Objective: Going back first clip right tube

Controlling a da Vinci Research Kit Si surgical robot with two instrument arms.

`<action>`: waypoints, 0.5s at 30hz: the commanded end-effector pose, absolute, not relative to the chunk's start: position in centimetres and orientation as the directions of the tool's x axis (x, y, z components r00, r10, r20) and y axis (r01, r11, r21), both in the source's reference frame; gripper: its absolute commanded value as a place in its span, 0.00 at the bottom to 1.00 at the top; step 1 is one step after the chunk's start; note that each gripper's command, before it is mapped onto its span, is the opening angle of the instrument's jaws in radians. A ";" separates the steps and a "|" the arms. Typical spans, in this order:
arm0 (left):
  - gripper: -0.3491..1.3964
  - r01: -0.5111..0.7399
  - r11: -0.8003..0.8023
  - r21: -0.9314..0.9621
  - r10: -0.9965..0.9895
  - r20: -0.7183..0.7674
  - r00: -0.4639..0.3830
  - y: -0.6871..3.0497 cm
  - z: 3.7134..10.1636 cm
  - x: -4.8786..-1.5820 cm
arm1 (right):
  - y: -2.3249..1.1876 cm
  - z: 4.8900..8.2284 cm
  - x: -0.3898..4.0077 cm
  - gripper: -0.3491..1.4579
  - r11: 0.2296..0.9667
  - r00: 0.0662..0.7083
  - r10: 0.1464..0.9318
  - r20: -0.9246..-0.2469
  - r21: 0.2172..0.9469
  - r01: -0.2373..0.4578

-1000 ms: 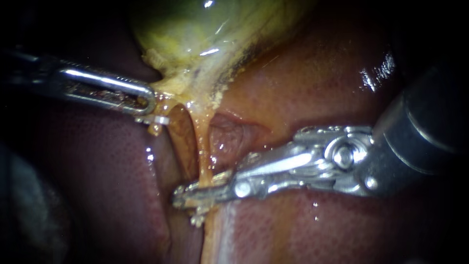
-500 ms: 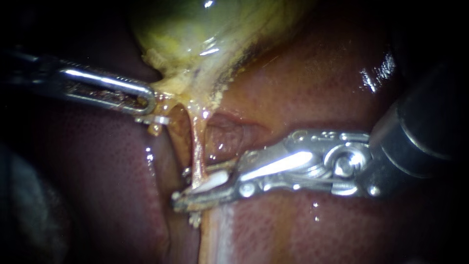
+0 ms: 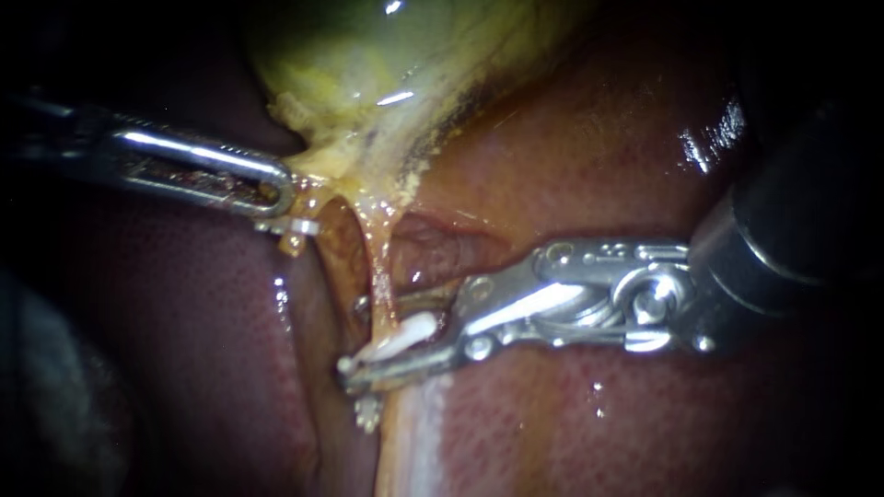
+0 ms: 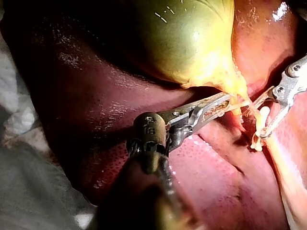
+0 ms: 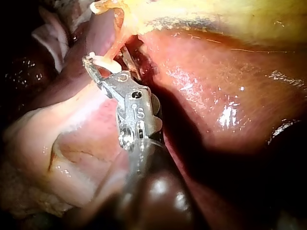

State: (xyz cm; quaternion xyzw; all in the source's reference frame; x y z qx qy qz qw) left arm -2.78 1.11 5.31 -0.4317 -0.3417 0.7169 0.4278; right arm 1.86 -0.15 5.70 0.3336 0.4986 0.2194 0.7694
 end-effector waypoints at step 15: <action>0.00 -0.318 -0.401 -0.859 0.908 -0.327 -0.262 1.11 5.30 -2.77 | -0.36 5.48 1.75 0.47 0.683 0.415 0.632 -0.654 0.724 0.102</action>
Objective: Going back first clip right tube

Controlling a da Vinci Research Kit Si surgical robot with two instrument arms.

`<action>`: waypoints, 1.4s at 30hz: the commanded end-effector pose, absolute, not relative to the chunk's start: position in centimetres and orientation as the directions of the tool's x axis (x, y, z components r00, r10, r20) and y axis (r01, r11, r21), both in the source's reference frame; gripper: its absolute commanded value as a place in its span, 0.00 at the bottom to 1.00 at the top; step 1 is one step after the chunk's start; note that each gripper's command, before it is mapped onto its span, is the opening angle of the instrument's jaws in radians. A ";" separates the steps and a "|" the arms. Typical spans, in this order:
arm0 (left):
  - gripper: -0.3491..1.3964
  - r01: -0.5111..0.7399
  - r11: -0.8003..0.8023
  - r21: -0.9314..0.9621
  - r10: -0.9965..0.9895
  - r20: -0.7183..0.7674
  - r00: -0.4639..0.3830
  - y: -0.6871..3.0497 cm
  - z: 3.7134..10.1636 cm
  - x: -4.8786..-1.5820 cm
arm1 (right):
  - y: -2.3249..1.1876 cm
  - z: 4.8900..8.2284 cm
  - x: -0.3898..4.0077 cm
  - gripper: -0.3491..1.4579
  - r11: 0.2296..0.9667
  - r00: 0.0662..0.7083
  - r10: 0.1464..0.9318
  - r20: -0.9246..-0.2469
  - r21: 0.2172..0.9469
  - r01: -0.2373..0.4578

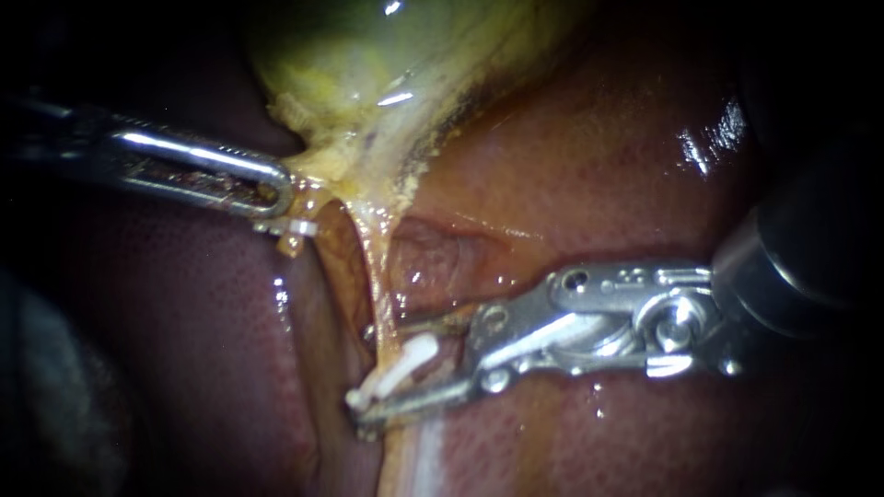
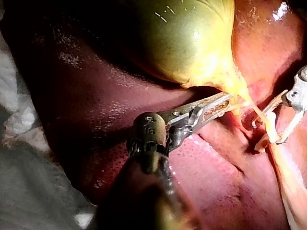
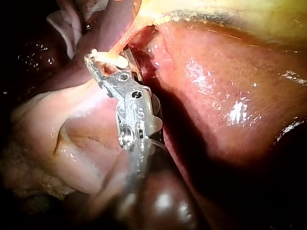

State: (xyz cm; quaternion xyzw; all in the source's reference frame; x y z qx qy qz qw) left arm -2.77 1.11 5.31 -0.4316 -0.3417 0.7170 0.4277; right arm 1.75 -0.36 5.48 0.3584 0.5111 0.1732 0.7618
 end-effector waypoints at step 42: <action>0.00 -0.318 -0.401 -0.859 0.908 -0.327 -0.262 1.10 5.30 -2.75 | 0.10 5.55 0.97 0.47 0.864 0.341 0.429 -0.837 0.490 0.117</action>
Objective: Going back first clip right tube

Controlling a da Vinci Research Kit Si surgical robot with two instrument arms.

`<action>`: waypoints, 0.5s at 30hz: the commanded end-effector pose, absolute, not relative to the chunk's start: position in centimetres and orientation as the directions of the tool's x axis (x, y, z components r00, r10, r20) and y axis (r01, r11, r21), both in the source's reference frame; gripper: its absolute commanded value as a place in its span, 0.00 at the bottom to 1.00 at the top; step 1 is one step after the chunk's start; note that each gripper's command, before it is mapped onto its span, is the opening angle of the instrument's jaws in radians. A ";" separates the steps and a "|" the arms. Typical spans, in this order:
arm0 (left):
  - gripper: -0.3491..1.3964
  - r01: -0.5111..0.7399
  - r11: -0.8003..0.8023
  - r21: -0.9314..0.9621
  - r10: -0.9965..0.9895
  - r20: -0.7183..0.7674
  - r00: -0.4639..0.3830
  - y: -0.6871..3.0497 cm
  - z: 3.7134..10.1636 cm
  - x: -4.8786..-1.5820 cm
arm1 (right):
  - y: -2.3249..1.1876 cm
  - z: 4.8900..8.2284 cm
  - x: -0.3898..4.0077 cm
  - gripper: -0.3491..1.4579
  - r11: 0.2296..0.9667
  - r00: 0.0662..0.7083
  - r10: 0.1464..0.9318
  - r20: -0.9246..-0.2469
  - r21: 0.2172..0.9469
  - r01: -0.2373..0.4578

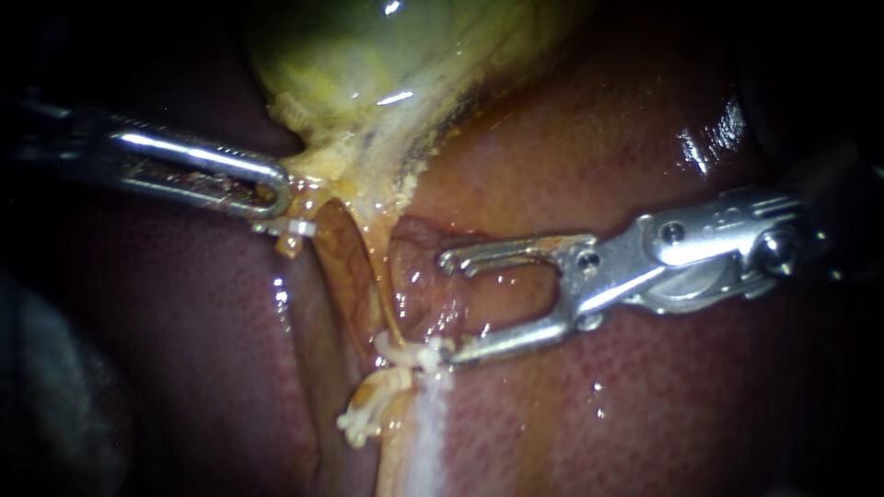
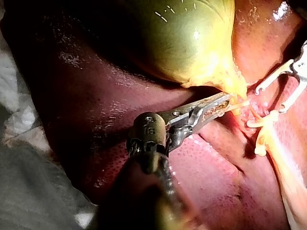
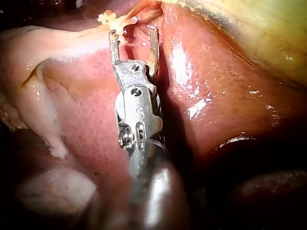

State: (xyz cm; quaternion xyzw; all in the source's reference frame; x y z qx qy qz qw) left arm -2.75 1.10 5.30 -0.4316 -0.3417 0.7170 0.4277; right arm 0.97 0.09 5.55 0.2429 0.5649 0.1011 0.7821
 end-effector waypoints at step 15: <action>0.00 -0.317 -0.402 -0.859 0.908 -0.327 -0.262 1.10 5.31 -2.75 | 0.29 5.28 0.51 0.47 0.888 0.340 0.408 -0.847 0.454 0.066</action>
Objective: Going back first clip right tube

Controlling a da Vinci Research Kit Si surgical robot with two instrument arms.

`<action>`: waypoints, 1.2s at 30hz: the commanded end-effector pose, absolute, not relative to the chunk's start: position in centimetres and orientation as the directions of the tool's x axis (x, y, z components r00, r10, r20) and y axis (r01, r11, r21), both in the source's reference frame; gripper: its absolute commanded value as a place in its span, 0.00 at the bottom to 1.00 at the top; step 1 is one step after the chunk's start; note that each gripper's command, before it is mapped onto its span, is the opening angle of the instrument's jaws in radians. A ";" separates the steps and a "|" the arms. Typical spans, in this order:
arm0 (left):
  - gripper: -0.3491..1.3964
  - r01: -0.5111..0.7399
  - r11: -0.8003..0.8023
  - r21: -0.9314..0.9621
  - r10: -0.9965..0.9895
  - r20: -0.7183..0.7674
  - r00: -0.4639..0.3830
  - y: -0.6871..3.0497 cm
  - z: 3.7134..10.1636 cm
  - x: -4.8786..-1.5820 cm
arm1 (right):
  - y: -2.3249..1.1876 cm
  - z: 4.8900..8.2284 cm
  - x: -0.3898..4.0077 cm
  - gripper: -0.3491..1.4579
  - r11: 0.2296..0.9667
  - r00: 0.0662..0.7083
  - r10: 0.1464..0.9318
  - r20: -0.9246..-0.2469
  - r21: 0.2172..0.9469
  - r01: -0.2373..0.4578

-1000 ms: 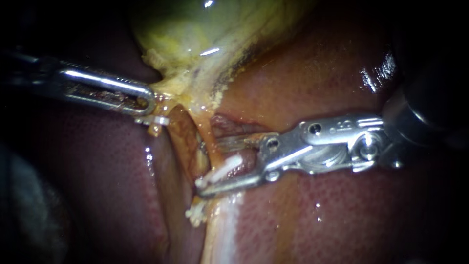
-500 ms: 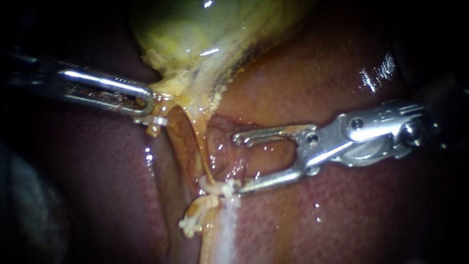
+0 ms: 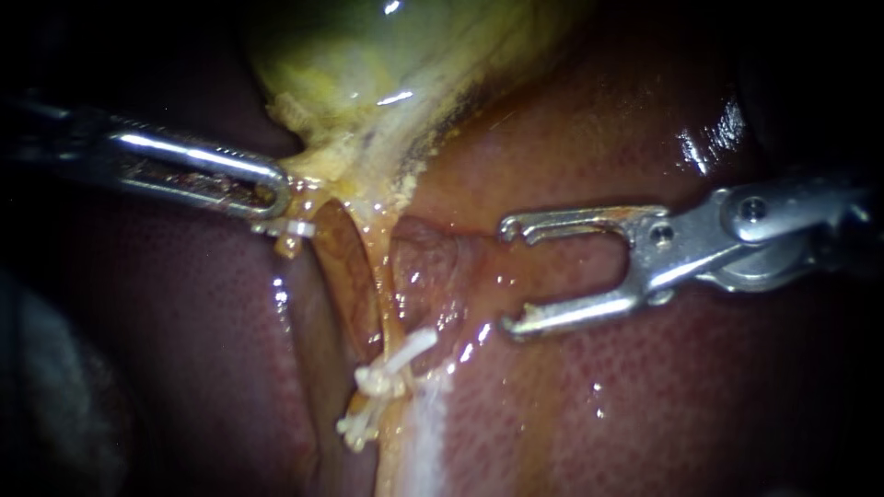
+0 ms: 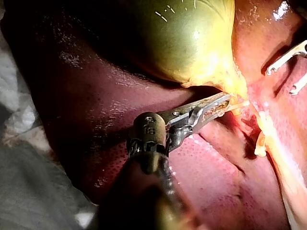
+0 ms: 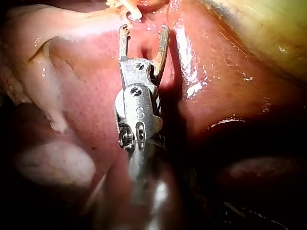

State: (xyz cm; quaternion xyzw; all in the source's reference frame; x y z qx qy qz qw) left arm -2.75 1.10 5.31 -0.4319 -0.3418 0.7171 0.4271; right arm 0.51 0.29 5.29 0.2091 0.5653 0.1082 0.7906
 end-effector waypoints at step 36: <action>0.00 -0.313 -0.416 -0.854 0.901 -0.340 -0.271 1.01 5.85 -3.20 | 0.20 5.19 0.38 0.47 0.893 0.374 0.387 -0.843 0.443 0.075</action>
